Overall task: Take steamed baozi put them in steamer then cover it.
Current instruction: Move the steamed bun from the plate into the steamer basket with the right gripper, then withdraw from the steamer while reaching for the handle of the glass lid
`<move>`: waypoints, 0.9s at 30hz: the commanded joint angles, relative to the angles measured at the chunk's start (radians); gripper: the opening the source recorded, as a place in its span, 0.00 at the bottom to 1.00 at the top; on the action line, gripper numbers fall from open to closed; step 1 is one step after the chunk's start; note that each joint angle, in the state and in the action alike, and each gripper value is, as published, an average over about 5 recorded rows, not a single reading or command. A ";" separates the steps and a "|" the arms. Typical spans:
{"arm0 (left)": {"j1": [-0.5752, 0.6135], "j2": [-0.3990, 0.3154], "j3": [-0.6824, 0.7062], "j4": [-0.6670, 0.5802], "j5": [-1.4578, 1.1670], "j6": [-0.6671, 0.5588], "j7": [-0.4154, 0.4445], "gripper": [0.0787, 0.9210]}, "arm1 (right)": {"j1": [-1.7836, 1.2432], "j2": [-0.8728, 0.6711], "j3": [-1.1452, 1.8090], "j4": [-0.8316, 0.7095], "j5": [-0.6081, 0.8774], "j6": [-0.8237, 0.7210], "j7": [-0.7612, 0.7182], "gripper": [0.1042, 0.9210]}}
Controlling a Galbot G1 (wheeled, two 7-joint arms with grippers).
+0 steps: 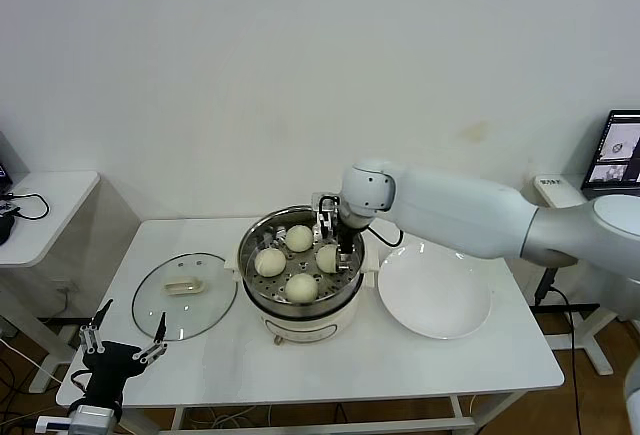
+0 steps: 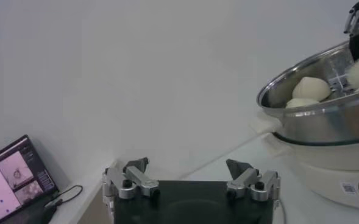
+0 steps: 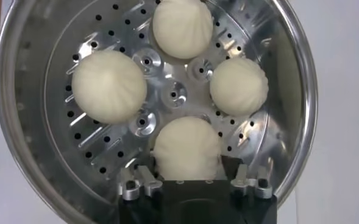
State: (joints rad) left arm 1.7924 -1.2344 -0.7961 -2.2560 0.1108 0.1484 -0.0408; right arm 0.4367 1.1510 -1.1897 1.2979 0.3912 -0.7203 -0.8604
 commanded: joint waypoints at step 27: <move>-0.023 -0.020 0.024 0.057 0.014 -0.095 -0.031 0.88 | -1.096 -0.329 1.105 0.455 -0.096 0.666 0.897 0.88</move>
State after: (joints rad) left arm 1.7709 -1.2471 -0.7745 -2.2127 0.1208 0.0785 -0.0662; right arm -0.0070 0.8303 -0.7148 1.6506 0.4566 -0.3933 -0.2329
